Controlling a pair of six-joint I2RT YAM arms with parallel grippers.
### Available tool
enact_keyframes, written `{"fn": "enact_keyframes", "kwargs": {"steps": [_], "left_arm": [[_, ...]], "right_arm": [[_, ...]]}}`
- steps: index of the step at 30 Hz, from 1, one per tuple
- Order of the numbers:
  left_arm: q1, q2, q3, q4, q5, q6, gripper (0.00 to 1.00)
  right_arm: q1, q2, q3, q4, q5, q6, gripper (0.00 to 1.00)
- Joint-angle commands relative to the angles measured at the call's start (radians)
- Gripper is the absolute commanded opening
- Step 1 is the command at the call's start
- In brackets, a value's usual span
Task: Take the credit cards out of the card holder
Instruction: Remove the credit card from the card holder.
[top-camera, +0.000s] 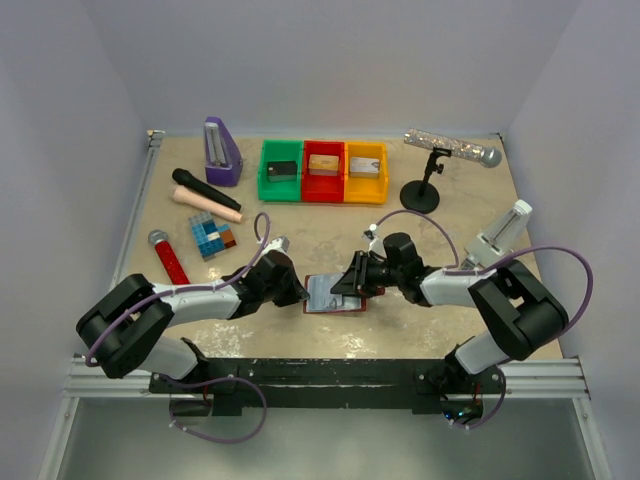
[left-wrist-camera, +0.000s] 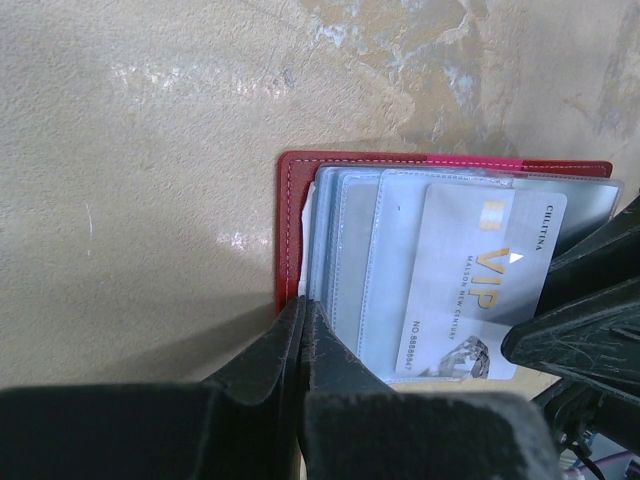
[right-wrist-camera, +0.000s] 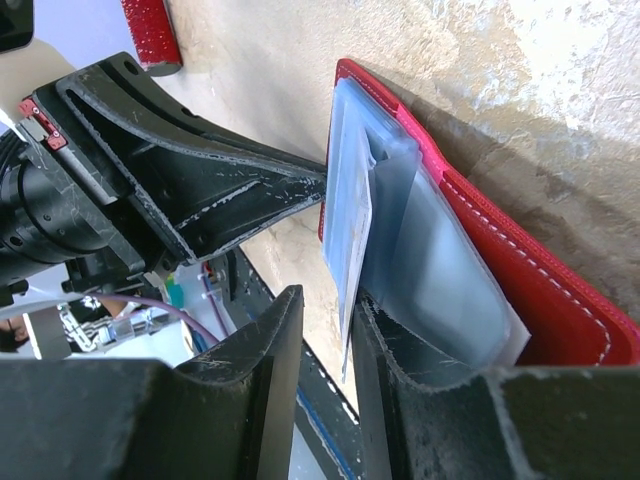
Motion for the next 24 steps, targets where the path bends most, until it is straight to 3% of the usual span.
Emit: {"fn": "enact_keyframes", "kwargs": {"steps": [1,24], "left_arm": [[0.004,0.033,-0.050,-0.175,-0.083,0.023,0.00],[0.007,0.008,-0.061,-0.179,-0.092,0.021,0.00]], "right_arm": [[-0.004,-0.026,-0.008,0.012,-0.003,-0.020,0.29],[-0.027,-0.043,-0.023,-0.005,0.002,-0.032,0.13]]}}
